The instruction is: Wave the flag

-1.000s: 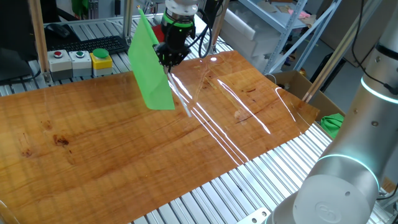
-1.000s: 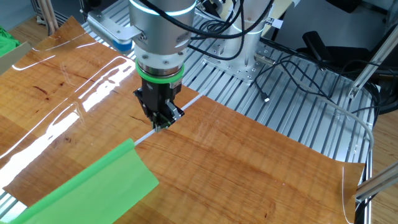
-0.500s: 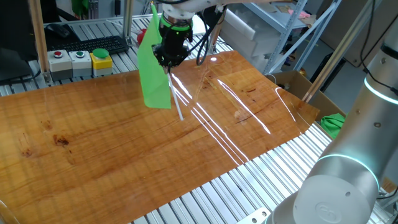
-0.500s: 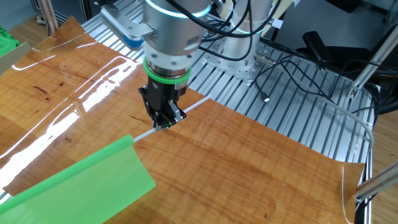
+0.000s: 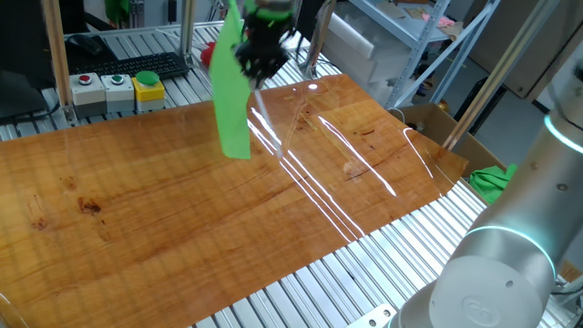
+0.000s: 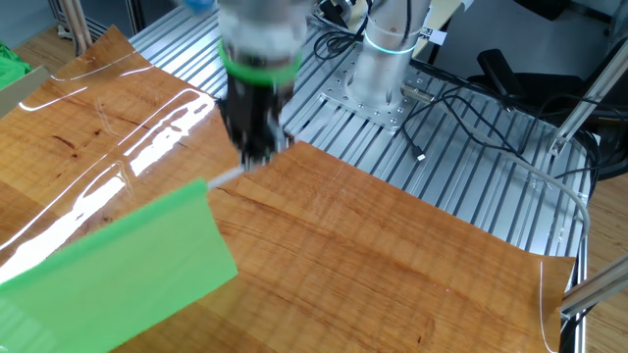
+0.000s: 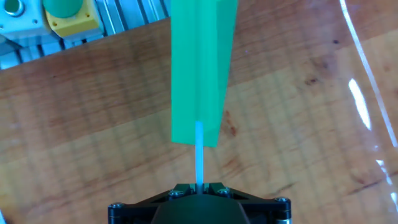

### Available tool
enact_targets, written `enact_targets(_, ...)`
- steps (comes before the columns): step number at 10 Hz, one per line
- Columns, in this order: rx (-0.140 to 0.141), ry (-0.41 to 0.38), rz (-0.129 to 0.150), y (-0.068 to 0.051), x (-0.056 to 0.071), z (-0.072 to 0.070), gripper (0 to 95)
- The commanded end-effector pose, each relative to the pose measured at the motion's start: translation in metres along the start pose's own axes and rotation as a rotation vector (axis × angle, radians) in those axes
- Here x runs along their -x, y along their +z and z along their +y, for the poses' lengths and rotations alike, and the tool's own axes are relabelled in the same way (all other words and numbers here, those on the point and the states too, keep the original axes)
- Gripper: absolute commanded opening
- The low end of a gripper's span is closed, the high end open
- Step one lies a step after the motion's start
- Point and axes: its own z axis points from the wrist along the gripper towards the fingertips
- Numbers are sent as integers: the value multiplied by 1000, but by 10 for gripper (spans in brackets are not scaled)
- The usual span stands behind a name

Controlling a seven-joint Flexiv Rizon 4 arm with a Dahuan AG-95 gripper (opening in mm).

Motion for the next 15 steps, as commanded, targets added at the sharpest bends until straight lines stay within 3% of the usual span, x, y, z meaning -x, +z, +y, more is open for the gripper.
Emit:
enact_targets(1,6,-35,-4,-49,-13,-10,0)
enact_targets(2,4,-38,-3,-64,-18,-12,0)
enact_targets(4,-1,-23,29,-88,-24,-14,0)
enact_targets(6,-25,-59,45,-108,-31,-22,0)
enact_targets(8,-7,-59,48,-118,-33,-30,0)
enact_targets(9,-29,-88,55,-122,-32,-36,0)
enact_targets(10,-85,-143,45,-126,-29,-45,0)
enact_targets(11,-75,-154,45,-127,-27,-53,0)
enact_targets(12,-109,-168,41,-126,-23,-54,0)
enact_targets(13,-161,-208,42,-126,-22,-54,0)
enact_targets(14,-155,-206,57,-125,-21,-54,0)
enact_targets(15,-93,-132,65,-125,-21,-53,0)
